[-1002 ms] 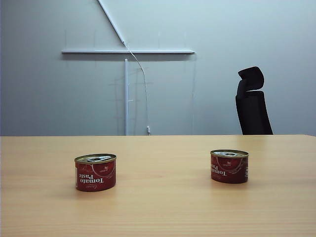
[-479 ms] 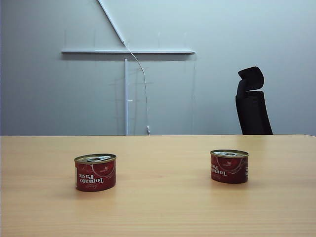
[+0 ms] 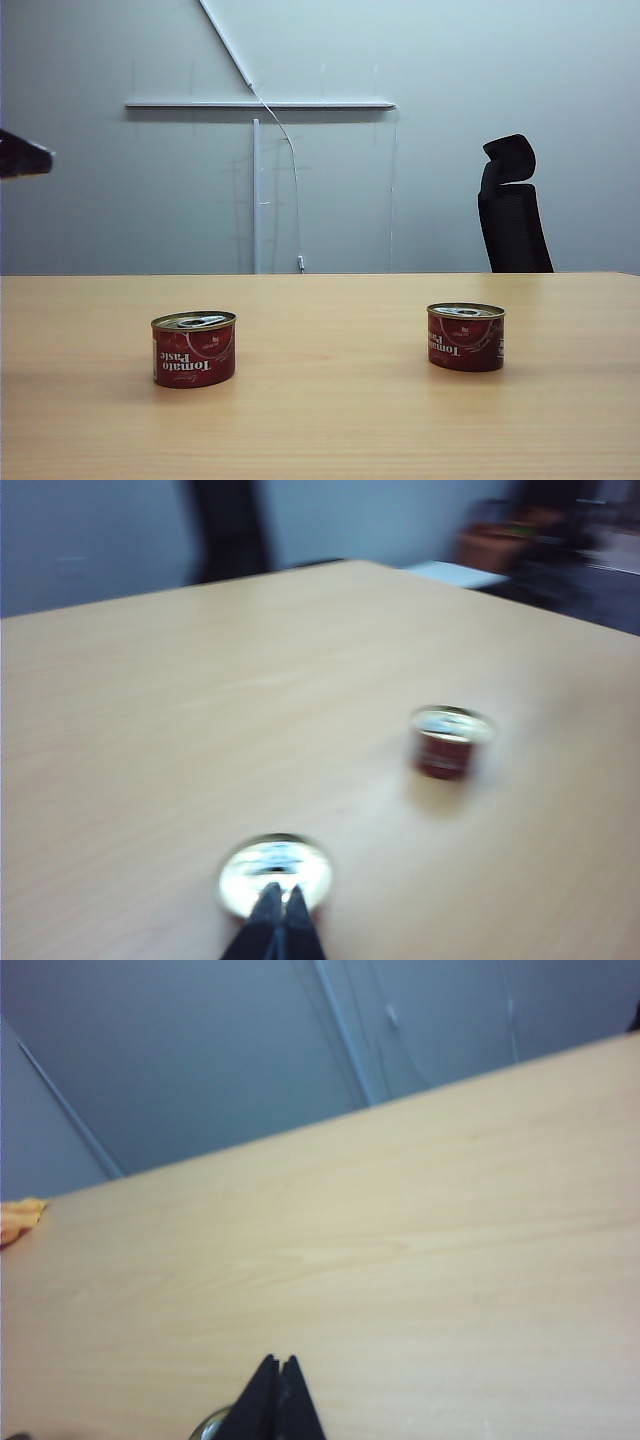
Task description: Stack a can of tomatoes on the right onto the can of tomatoes on the left.
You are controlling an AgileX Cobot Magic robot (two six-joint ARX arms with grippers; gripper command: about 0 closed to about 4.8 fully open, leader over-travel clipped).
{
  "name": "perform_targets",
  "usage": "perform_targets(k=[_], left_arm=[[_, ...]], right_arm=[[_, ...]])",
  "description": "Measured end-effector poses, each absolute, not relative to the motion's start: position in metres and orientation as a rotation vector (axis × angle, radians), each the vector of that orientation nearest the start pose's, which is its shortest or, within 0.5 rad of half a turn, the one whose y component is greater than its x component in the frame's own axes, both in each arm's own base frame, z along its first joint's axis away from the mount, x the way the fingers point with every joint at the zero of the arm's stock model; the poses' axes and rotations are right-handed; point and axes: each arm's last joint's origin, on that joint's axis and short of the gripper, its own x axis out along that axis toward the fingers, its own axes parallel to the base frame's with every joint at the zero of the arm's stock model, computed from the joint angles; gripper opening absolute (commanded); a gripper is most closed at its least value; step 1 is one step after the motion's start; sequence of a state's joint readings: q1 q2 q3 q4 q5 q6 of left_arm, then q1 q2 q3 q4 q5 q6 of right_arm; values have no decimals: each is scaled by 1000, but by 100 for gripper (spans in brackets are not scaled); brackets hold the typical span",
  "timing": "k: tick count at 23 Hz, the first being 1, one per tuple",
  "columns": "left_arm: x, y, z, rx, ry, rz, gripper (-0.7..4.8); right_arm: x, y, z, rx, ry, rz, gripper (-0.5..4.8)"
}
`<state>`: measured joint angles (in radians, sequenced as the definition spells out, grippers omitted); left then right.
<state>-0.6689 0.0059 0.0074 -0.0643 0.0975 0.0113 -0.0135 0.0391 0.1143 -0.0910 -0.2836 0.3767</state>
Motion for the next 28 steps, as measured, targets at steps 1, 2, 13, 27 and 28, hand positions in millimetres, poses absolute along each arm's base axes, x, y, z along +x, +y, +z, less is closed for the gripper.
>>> perform_targets(k=[1, 2, 13, 27, 28], left_arm=[[73, -64, 159, 30, 58, -786, -2], [73, -65, 159, 32, 64, -794, -2], [75, -67, 154, 52, 126, -790, -2], [75, -67, 154, 51, 124, -789, -2], [75, -67, 154, 51, 124, -789, -2]], right_arm=[[91, 7, 196, 372, 86, 263, -9], [91, 7, 209, 332, 117, 269, -9], [168, 68, 204, -141, 572, 641, 479], [217, 110, 135, -238, 649, 605, 479], [218, 110, 133, -227, 653, 595, 361]])
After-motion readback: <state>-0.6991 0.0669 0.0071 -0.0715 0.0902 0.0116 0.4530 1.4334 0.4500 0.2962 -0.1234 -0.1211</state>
